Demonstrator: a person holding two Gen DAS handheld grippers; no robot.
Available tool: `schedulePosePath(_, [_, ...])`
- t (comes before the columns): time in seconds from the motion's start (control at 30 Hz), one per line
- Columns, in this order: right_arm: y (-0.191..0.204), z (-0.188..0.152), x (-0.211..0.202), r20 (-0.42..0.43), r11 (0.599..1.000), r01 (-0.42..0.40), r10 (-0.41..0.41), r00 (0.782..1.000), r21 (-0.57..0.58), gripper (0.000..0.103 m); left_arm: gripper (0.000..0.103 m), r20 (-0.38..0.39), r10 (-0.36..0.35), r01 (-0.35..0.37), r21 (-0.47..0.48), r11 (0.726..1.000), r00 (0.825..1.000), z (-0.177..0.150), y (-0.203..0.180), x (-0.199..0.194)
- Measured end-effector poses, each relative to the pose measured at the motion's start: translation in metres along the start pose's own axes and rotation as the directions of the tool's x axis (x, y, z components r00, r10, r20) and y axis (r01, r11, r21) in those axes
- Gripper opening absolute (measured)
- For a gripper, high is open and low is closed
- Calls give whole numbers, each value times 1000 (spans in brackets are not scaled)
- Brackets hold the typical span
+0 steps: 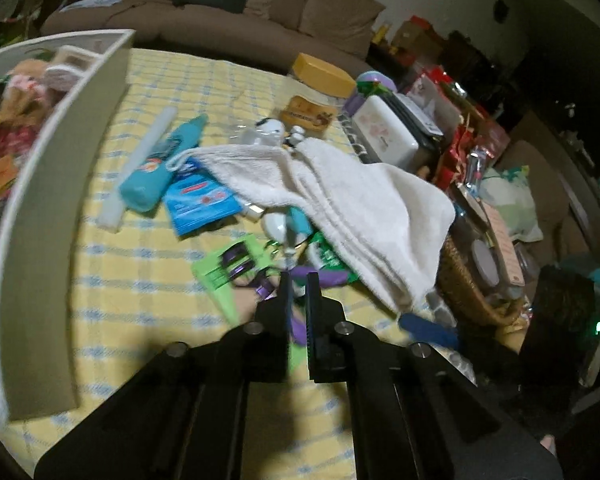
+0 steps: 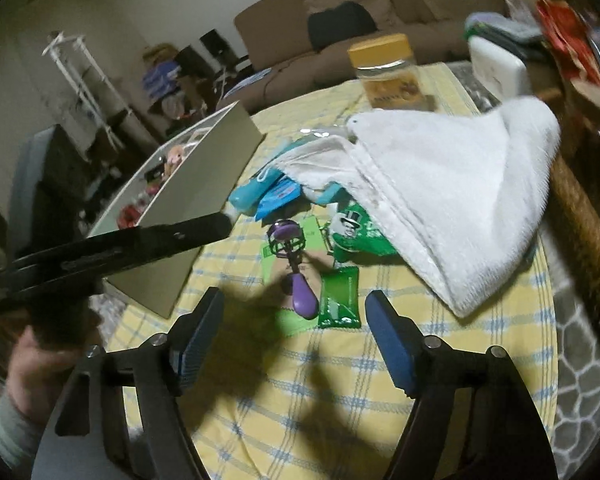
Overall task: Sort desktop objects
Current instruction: 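Reach the left gripper to the purple-handled eyelash curler and grasp it, then carry the curler in the left gripper over the white box and release it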
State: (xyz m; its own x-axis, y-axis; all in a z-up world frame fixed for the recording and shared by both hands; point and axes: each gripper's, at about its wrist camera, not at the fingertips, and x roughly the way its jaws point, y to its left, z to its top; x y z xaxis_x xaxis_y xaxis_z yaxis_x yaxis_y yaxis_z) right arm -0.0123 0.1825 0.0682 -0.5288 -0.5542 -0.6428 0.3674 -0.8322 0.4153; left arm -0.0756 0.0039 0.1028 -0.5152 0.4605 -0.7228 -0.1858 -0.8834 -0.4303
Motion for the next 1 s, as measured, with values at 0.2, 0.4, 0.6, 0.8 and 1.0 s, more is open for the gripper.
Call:
schedulePosePath(0.2, [28, 18, 24, 66, 983, 56, -45, 997, -177, 74, 18, -54, 49, -45, 69, 997, 997, -40, 9, -5])
schedulePosePath(0.4, [43, 28, 79, 17, 968, 46, -43, 999, -248, 67, 27, -99, 30, -28, 27, 999, 995, -60, 24, 7])
schedulePosePath(0.6, [37, 30, 114, -50, 964, 54, -70, 996, -259, 14, 47, -85, 17, -17, -2, 1000, 996, -57, 38, 9])
schedulePosePath(0.8, [27, 38, 91, -25, 985, -52, 49, 998, -163, 10, 77, -52, -9, 8, -35, 999, 999, -47, 42, 13])
schedulePosePath(1.0, [28, 44, 63, 0, 978, -206, 206, 979, -38, 10, 83, -24, -57, 57, -28, 998, 998, -38, 30, 16])
